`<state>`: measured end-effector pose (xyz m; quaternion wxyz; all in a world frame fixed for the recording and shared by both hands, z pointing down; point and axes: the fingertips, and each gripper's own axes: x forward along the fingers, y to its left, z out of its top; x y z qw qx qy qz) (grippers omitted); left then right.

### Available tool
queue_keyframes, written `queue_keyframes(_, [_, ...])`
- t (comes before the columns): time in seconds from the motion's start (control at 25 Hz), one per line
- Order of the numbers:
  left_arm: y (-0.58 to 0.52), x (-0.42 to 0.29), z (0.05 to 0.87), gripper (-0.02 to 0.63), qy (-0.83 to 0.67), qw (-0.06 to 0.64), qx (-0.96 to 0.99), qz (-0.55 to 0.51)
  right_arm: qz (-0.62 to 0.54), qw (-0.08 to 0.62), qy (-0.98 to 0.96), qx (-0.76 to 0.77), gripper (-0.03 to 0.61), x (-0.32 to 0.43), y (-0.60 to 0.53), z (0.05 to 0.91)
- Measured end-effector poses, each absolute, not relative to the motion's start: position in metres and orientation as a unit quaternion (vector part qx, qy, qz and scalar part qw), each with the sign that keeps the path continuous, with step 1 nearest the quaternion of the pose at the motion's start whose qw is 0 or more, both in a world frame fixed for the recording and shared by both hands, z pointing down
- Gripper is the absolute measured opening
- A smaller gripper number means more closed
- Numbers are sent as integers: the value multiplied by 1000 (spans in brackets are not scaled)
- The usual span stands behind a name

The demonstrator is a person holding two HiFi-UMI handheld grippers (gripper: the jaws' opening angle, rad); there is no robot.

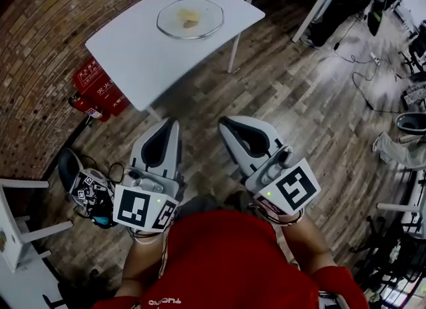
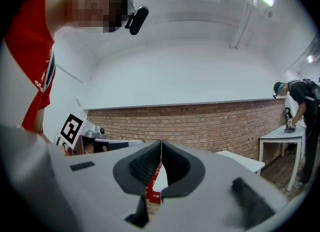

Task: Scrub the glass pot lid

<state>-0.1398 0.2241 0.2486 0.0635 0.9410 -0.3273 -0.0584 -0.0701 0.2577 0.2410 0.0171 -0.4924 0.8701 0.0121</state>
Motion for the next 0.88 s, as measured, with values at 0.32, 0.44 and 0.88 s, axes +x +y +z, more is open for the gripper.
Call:
queue_keyframes(0.32, [177, -122, 256, 17, -319, 80, 943, -55, 7, 22, 867, -497, 31, -54, 213, 245])
queue_keyframes(0.44, [163, -114, 259, 17, -321, 81, 942, -54, 7, 20, 870, -493, 31, -46, 199, 249])
queue_keyframes(0.88, [65, -64, 260, 17, -360, 69, 929, -51, 17, 36, 885, -465, 30, 5, 92, 241])
